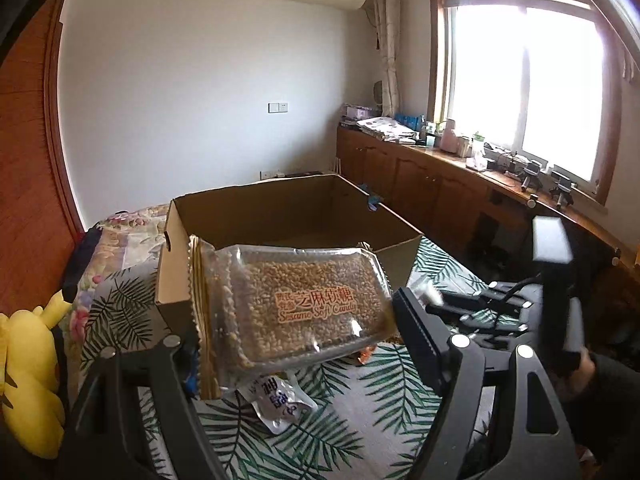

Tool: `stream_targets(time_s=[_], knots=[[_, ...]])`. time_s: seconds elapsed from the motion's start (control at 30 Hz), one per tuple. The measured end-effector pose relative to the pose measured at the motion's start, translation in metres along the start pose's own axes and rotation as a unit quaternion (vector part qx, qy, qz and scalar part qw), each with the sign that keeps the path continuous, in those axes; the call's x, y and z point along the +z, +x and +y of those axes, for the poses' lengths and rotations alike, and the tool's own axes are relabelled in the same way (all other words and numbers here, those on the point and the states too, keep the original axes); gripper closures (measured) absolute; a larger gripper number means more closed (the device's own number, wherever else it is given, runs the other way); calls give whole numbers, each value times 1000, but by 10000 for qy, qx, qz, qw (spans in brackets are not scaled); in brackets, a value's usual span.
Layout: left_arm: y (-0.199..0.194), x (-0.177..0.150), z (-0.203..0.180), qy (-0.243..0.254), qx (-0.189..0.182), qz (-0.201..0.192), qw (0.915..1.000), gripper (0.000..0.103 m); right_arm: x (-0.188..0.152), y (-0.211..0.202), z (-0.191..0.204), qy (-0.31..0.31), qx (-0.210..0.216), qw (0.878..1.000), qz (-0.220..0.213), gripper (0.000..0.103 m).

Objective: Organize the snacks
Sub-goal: 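Lift the sesame candy bag and white bar and carry them over the box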

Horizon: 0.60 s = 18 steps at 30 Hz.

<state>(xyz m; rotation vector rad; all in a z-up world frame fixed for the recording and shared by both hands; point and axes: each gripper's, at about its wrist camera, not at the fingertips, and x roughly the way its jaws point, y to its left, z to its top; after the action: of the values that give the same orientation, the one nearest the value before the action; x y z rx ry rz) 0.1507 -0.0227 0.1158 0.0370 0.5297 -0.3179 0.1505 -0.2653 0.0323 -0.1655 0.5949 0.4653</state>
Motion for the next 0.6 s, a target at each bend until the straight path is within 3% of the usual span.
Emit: stream_targets(time_s=[0.3, 0.6], knots=[[32, 13, 17, -106, 163, 164, 9997, 25, 50, 0, 4, -61, 3, 9997, -218, 83], [72, 26, 42, -318, 264, 438, 9982, 25, 84, 33, 1, 14, -133, 9999, 4, 83]])
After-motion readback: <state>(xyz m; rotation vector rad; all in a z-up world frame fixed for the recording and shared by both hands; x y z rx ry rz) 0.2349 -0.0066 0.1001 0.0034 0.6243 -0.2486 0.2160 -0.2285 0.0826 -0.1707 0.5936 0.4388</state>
